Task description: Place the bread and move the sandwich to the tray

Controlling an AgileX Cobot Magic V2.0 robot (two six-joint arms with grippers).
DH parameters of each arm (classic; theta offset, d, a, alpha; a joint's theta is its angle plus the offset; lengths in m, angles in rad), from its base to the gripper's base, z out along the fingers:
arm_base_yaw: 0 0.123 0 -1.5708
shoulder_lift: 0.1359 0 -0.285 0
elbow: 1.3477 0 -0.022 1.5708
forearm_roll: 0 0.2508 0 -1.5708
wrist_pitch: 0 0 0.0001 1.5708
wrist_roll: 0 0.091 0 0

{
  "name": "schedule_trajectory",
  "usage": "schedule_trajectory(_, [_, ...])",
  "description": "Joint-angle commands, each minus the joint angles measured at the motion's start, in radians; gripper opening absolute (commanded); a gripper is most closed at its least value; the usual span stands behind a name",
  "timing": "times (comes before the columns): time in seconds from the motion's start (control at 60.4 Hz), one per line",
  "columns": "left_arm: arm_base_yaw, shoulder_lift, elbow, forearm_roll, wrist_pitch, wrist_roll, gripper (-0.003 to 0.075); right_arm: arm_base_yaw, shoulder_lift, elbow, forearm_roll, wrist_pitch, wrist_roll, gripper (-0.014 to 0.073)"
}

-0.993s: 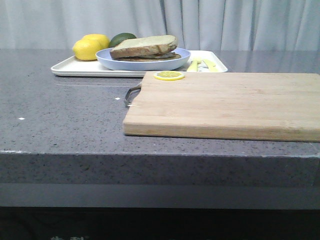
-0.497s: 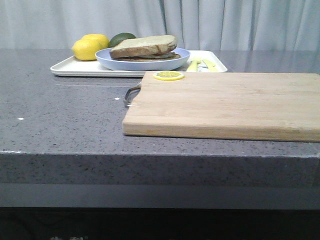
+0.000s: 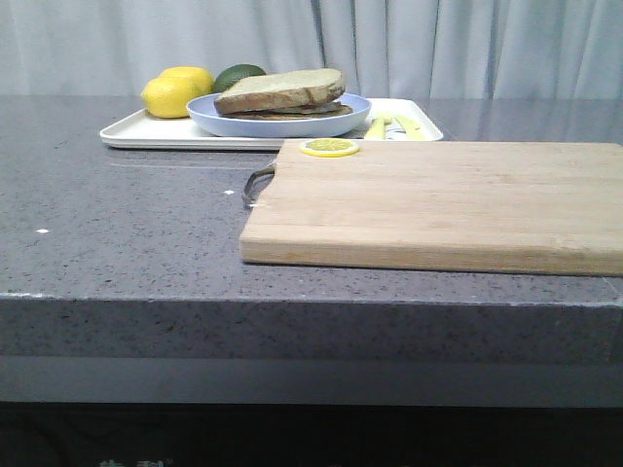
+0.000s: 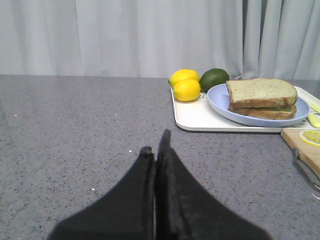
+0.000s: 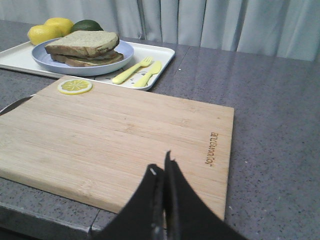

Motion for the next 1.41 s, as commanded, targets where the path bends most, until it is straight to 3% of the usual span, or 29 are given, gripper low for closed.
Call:
schedule_trajectory(0.0, [0.022, -0.041, 0.028, -0.012, -0.12, -0.018, -0.0019, -0.005, 0.02, -0.024, 0.012, -0.072, 0.0, -0.0077])
schedule_trajectory(0.099, [0.045, -0.143, 0.111, -0.033, -0.138, -0.023, -0.0019, -0.005, 0.02, -0.024, 0.012, -0.072, 0.0, -0.0077])
schedule_trajectory(0.315, [0.049, -0.137, 0.239, -0.044, -0.196, -0.076, -0.0019, -0.005, 0.02, -0.024, 0.012, -0.068, 0.0, -0.0077])
schedule_trajectory(0.53, [0.049, -0.137, 0.386, -0.048, -0.393, -0.076, -0.0019, -0.005, 0.02, -0.024, 0.012, -0.068, 0.0, -0.0077])
schedule_trajectory(1.391, [0.049, -0.137, 0.383, -0.051, -0.372, -0.076, -0.0019, -0.005, 0.02, -0.024, 0.012, -0.068, 0.0, -0.0077])
